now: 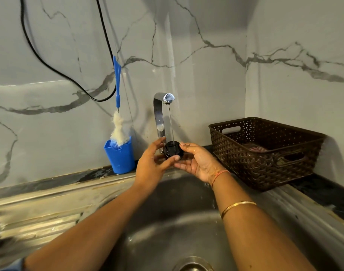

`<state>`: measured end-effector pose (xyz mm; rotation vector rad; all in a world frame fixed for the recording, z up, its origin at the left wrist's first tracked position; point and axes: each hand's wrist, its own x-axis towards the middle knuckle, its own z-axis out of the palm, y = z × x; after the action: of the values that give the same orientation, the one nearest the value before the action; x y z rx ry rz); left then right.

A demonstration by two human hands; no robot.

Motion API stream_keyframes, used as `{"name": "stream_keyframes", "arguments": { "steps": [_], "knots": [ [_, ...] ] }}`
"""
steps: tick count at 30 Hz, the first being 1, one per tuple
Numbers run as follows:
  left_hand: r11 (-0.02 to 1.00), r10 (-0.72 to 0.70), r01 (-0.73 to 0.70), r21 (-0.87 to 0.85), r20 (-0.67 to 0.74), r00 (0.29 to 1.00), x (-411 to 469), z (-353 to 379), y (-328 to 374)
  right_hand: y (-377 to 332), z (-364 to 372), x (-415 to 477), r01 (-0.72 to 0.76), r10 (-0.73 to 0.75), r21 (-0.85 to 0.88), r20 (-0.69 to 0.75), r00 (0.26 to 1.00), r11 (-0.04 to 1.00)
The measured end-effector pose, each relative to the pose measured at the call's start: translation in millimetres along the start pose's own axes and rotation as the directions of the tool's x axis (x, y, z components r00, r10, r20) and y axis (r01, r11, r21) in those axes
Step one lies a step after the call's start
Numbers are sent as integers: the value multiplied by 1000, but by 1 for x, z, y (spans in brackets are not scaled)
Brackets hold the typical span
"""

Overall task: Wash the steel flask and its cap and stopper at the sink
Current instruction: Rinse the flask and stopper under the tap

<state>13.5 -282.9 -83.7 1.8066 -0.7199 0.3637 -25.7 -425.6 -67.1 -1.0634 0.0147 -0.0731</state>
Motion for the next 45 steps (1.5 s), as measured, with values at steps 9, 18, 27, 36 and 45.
{"name": "stream_keyframes", "arguments": {
  "steps": [9,18,27,36,45],
  "knots": [
    [944,69,-75,321,32,997,2,-1,15,3,2,1,17,-17,-70,0,1000,997],
    [779,114,-144,611,89,990,14,3,22,5,1,-1,-54,49,-64,-72,996,997],
    [898,-438,434,73,227,870,17,31,41,10,-3,-3,-219,211,-179,-58,976,959],
    [630,-569,659,-411,334,752,17,14,42,17,16,5,-202,176,-291,-115,978,935],
    [769,-503,563,-303,257,825,13,15,27,21,20,4,-161,156,-222,-42,987,962]
  ]
}}
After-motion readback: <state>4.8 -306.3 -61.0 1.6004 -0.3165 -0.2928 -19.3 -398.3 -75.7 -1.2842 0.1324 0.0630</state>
